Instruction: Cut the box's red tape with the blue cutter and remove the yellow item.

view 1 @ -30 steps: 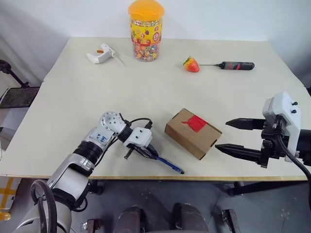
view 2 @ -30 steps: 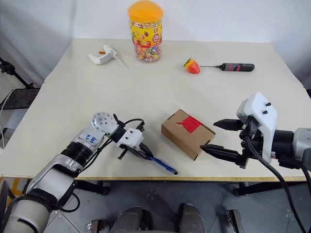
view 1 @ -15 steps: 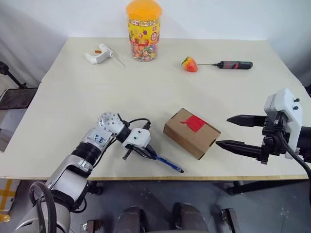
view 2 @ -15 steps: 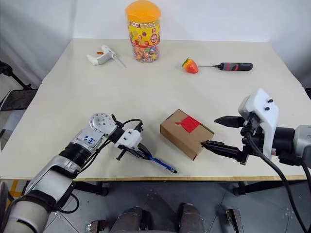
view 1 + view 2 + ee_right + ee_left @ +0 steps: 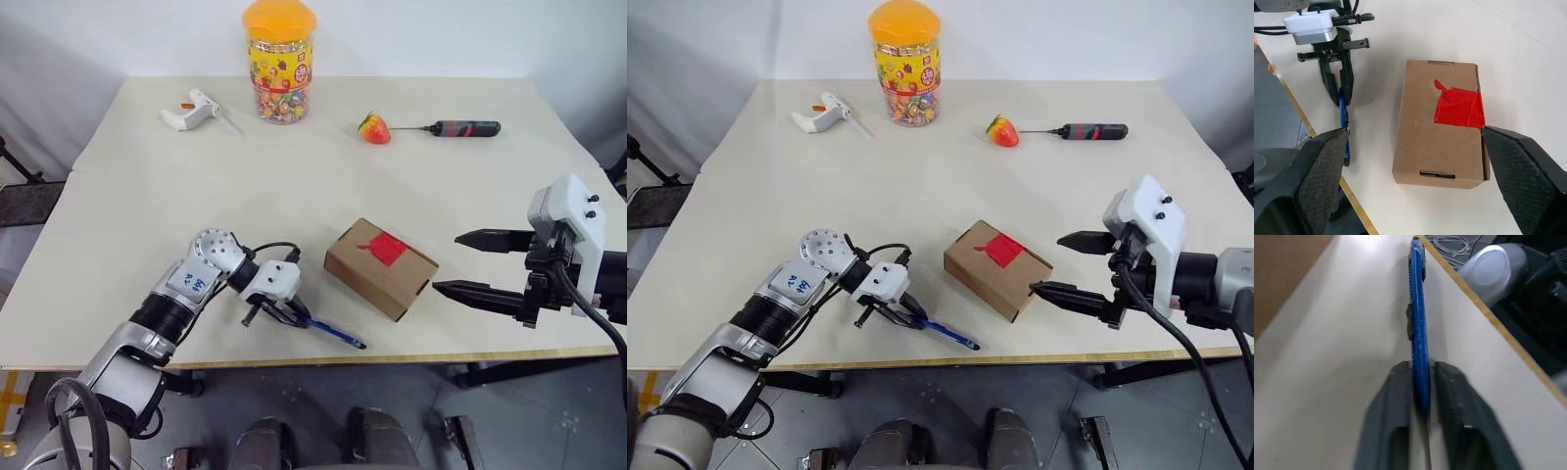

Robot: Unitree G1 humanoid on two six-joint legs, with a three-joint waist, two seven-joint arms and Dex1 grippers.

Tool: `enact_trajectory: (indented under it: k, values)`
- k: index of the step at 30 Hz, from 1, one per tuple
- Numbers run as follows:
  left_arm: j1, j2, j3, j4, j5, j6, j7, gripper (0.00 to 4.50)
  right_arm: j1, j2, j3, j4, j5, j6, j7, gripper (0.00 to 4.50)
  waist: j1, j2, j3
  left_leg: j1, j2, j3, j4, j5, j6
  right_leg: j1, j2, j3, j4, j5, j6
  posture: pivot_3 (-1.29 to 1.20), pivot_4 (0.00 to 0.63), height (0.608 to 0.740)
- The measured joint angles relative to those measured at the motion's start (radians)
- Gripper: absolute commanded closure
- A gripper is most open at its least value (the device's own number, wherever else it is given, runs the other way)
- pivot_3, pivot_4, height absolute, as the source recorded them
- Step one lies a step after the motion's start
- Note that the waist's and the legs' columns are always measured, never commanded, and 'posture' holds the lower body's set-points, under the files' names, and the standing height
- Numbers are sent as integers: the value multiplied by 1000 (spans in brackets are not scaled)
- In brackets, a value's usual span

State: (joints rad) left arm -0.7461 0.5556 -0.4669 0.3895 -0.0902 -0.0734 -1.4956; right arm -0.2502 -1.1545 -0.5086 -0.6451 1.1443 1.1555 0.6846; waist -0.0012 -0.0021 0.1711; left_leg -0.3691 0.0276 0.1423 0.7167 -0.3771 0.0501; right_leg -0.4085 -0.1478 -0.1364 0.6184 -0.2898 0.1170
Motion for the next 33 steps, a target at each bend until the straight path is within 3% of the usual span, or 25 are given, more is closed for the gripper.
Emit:
enact_trajectory:
  k: [5, 14, 26, 29, 33]
  values:
    - [42, 17, 15, -83, 0, 53, -4, 1209, -1, 0, 3, 2, 4, 0, 0, 0, 3, 0, 0, 0, 0, 0, 0, 0, 0, 0, -1, 0, 0, 0, 0, 0, 150, 740]
    - [72, 34, 27, -148, 0, 117, 11, 1209, 2, 0, 3, -3, 19, 0, 0, 0, 1, 0, 0, 0, 0, 0, 0, 0, 0, 0, -1, 0, 0, 0, 0, 0, 150, 740]
    - [42, -4, 27, -97, -11, 179, -5, 1209, 76, -8, -5, -103, 76, -21, 44, 0, 19, 0, 0, 0, -1, 0, 2, 0, 1, 0, -1, 1, 0, 0, 0, 0, 150, 740]
    - [38, -7, 25, -91, -11, 179, -5, 1763, 113, -22, -22, -134, 68, -42, 88, 0, 22, 0, 0, 0, 0, 0, 2, -1, 1, 0, -1, 1, -1, 0, 0, 0, 150, 740]
    - [32, -10, 24, -75, -11, 164, -5, 1763, 182, -22, -74, -152, 31, -95, 162, 0, 23, 0, 0, 0, 0, 0, 0, -1, 1, 0, -1, 1, -1, 0, 0, 0, 150, 740]
